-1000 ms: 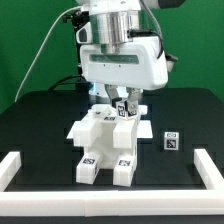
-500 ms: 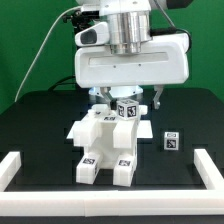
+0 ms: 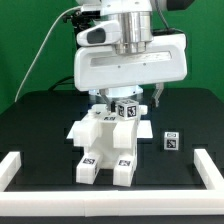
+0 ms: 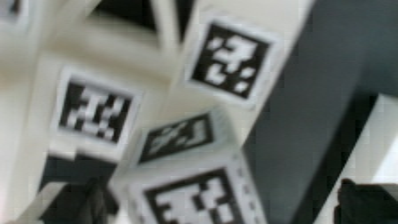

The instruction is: Assemble chair

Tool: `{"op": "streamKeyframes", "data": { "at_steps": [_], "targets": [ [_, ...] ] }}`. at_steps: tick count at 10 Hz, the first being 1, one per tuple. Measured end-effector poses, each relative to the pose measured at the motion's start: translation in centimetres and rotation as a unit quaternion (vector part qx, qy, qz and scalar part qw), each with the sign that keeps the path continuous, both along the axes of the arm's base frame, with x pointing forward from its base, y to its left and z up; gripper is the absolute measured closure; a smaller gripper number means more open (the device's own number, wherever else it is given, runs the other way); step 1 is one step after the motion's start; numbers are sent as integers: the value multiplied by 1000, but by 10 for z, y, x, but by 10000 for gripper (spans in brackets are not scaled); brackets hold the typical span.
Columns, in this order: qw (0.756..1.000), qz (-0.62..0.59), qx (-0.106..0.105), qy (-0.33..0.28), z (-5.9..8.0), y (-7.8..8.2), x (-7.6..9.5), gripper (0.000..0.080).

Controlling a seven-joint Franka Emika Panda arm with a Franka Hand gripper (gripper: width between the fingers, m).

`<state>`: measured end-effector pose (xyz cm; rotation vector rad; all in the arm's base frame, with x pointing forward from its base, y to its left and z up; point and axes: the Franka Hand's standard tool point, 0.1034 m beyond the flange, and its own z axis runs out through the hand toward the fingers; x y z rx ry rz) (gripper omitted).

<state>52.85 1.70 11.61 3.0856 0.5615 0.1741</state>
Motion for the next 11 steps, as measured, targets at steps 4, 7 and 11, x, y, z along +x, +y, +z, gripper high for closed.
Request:
{"op": "streamKeyframes", "data": {
  "at_steps": [4, 7, 11],
  "targets": [
    [997, -76, 9, 2, 0, 0, 0, 416],
    [975, -221, 28, 4, 0, 0, 0, 514],
    [912, -407, 51, 9, -2, 3, 0, 513]
  ]
}}
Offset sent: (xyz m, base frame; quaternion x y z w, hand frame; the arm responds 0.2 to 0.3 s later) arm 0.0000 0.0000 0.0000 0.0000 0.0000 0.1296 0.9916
